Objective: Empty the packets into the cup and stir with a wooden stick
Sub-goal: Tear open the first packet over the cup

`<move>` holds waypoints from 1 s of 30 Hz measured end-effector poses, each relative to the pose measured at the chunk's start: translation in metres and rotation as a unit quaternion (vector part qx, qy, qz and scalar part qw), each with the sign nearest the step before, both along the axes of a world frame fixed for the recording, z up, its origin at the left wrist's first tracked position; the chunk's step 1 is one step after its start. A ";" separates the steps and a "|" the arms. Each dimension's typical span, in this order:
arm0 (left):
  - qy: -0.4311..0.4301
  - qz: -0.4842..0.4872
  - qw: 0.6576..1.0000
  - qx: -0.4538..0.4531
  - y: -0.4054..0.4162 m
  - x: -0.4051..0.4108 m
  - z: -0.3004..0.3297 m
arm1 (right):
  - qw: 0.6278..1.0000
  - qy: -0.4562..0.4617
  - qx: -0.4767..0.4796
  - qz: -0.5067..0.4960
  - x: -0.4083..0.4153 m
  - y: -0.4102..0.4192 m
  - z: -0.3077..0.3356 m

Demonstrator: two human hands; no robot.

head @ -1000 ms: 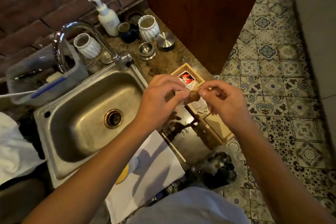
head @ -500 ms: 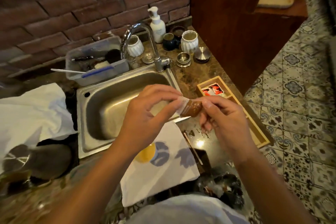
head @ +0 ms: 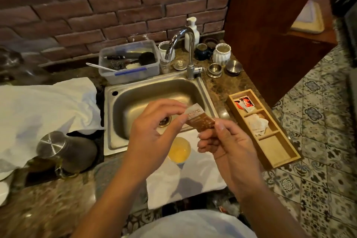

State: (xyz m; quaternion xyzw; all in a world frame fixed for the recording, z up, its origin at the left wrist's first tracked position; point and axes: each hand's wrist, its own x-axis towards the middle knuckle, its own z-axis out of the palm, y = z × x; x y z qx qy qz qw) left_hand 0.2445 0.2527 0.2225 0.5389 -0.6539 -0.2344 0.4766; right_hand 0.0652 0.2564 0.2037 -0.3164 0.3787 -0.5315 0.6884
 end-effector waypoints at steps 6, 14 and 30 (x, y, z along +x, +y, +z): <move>-0.041 -0.013 0.999 -0.001 0.008 0.034 -0.007 | 0.923 0.368 -0.099 -0.049 0.022 0.012 -0.005; -0.101 -0.102 0.990 -0.014 0.005 0.047 -0.021 | 0.852 0.468 -0.236 -0.012 0.034 0.011 0.008; 0.253 -0.125 0.948 0.150 0.032 0.026 -0.041 | 0.847 0.446 -0.250 0.143 0.014 0.021 0.008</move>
